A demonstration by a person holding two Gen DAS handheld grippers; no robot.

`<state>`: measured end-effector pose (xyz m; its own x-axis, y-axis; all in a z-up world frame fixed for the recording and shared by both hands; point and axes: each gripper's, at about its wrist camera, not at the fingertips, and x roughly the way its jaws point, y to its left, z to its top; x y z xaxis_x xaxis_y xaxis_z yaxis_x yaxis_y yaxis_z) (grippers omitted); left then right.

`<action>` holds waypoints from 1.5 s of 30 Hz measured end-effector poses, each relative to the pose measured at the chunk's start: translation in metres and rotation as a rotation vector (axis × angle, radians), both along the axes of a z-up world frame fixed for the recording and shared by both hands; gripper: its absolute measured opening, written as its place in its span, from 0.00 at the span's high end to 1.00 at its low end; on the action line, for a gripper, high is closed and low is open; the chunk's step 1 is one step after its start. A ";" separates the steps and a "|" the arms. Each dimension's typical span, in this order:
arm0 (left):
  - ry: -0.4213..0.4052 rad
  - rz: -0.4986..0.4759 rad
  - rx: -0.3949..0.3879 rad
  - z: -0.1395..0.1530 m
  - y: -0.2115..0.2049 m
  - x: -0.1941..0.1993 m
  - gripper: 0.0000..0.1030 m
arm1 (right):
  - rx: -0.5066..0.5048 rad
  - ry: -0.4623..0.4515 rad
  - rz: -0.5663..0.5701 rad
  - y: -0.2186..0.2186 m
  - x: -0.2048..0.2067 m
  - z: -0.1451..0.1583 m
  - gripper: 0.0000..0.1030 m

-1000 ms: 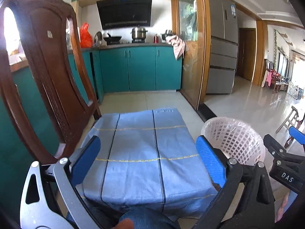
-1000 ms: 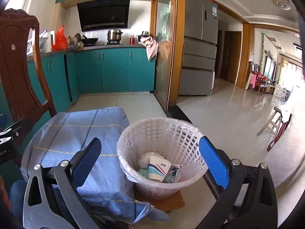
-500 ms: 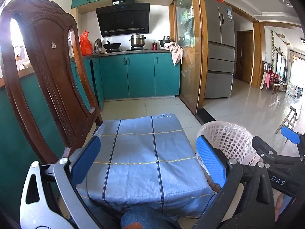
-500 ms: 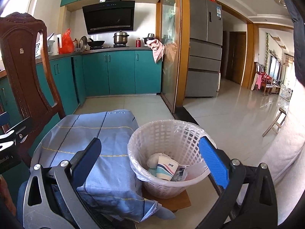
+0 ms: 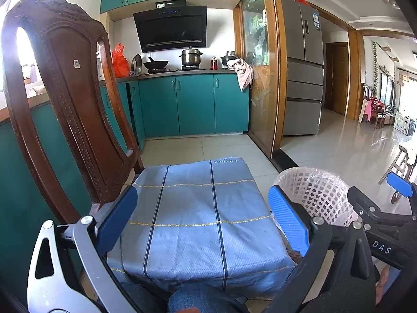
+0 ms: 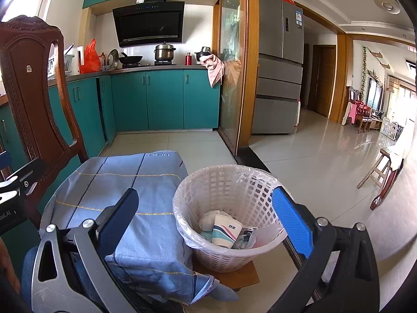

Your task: Collect trash

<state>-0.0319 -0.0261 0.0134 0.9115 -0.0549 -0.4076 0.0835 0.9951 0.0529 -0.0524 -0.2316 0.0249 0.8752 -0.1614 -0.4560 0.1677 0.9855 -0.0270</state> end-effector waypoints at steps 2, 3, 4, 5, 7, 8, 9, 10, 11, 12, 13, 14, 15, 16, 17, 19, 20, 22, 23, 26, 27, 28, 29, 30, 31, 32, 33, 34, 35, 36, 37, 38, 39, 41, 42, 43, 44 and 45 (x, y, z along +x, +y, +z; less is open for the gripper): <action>0.003 -0.004 -0.001 0.000 0.000 0.000 0.03 | -0.002 0.001 0.001 0.000 0.000 0.000 0.03; 0.003 -0.003 -0.001 0.000 0.000 0.000 0.03 | -0.003 0.001 0.000 0.000 0.000 0.000 0.03; 0.003 -0.002 0.001 0.000 0.000 0.000 0.03 | -0.004 0.002 0.000 0.000 0.000 0.000 0.03; 0.003 -0.002 0.006 0.000 0.000 0.000 0.03 | -0.006 0.001 -0.001 0.000 0.000 0.000 0.03; 0.004 -0.004 0.007 0.000 0.000 0.001 0.03 | -0.005 0.001 -0.001 0.000 0.000 0.000 0.03; 0.006 -0.006 0.006 0.000 0.000 0.001 0.03 | -0.005 0.001 0.000 0.000 0.000 0.000 0.03; 0.008 -0.007 0.004 0.000 0.000 0.002 0.03 | -0.004 0.001 0.001 0.000 0.000 0.000 0.03; 0.010 -0.007 0.004 -0.001 0.000 0.003 0.03 | -0.004 0.002 0.001 0.000 0.000 0.000 0.03; 0.013 -0.007 0.003 -0.001 0.000 0.003 0.03 | -0.006 0.002 0.001 0.000 0.000 0.000 0.03; 0.015 -0.007 0.002 -0.001 0.000 0.003 0.03 | -0.007 0.001 0.001 0.000 0.000 0.000 0.03; 0.016 -0.007 0.001 -0.001 0.000 0.004 0.03 | -0.007 0.001 0.001 0.001 0.000 0.000 0.03; 0.016 -0.006 0.001 0.000 0.000 0.004 0.03 | -0.006 0.001 0.001 0.001 0.000 0.000 0.03; 0.016 -0.005 0.002 0.000 0.000 0.004 0.03 | -0.006 0.001 0.001 0.001 0.000 0.000 0.03; 0.016 -0.004 0.003 0.000 0.000 0.004 0.03 | -0.005 0.001 0.001 0.000 -0.001 0.001 0.03; 0.017 -0.004 0.003 0.000 0.000 0.005 0.03 | -0.005 0.001 0.001 0.000 0.000 0.000 0.03; 0.016 -0.003 0.003 0.000 -0.001 0.005 0.03 | -0.006 0.002 0.000 0.000 0.000 0.000 0.03; 0.016 -0.003 0.004 0.000 -0.001 0.005 0.03 | -0.004 0.003 0.000 0.000 0.000 0.000 0.03; 0.018 -0.004 0.003 0.000 0.000 0.006 0.03 | -0.004 0.004 0.001 0.001 0.000 0.000 0.03; 0.019 -0.003 0.004 -0.001 0.000 0.006 0.03 | -0.003 0.004 0.001 0.001 0.000 0.001 0.03; 0.022 -0.001 0.005 -0.002 0.000 0.007 0.03 | -0.005 0.004 0.003 0.001 0.000 0.001 0.03; 0.022 -0.002 0.005 -0.002 0.000 0.008 0.03 | -0.004 0.004 0.001 0.001 0.000 0.000 0.03; 0.022 -0.002 0.005 -0.002 0.000 0.008 0.03 | -0.003 0.004 0.001 0.001 0.000 0.000 0.03; 0.022 -0.001 0.005 -0.002 0.000 0.008 0.03 | -0.002 0.005 0.001 0.001 0.000 0.000 0.03; 0.022 -0.002 0.005 -0.002 0.000 0.008 0.03 | -0.003 0.005 0.001 0.001 0.000 0.000 0.03; 0.022 -0.002 0.005 -0.002 0.000 0.008 0.03 | -0.003 0.006 0.000 0.002 0.000 0.000 0.03; 0.022 -0.001 0.005 -0.002 0.000 0.008 0.03 | -0.003 0.006 0.000 0.002 0.000 0.000 0.03; 0.022 -0.001 0.005 -0.002 0.000 0.008 0.03 | -0.003 0.007 0.001 0.002 0.001 0.000 0.03; 0.022 -0.001 0.005 -0.002 0.000 0.008 0.03 | -0.002 0.008 0.002 0.002 0.001 0.000 0.03; 0.023 -0.002 0.006 -0.003 0.000 0.008 0.03 | -0.002 0.008 0.002 0.002 0.001 0.000 0.03; 0.024 -0.002 0.006 -0.003 0.000 0.009 0.03 | -0.003 0.008 0.002 0.002 0.001 0.000 0.03; 0.025 -0.003 0.005 -0.003 0.000 0.008 0.03 | -0.003 0.009 0.002 0.003 0.001 0.000 0.03; 0.026 -0.004 0.005 -0.003 0.000 0.009 0.03 | -0.001 0.009 0.002 0.002 0.001 0.000 0.03; 0.027 -0.004 0.005 -0.004 0.000 0.009 0.03 | -0.001 0.010 0.003 0.002 0.001 -0.001 0.03; 0.028 -0.007 0.005 -0.004 0.001 0.010 0.03 | -0.002 0.013 0.002 0.003 0.002 -0.001 0.03; 0.029 -0.008 0.006 -0.005 0.000 0.010 0.03 | -0.001 0.014 0.002 0.002 0.003 -0.002 0.03; 0.029 -0.007 0.008 -0.005 0.000 0.010 0.03 | -0.001 0.014 0.003 0.002 0.003 -0.002 0.03; 0.028 -0.008 0.008 -0.005 0.000 0.010 0.03 | -0.001 0.013 0.002 0.002 0.003 -0.002 0.03; 0.027 -0.010 0.005 -0.005 0.000 0.010 0.03 | -0.001 0.013 0.001 0.002 0.003 -0.002 0.03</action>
<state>-0.0221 -0.0266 0.0086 0.8994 -0.0615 -0.4327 0.0946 0.9940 0.0554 -0.0497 -0.2299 0.0228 0.8694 -0.1609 -0.4673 0.1659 0.9857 -0.0306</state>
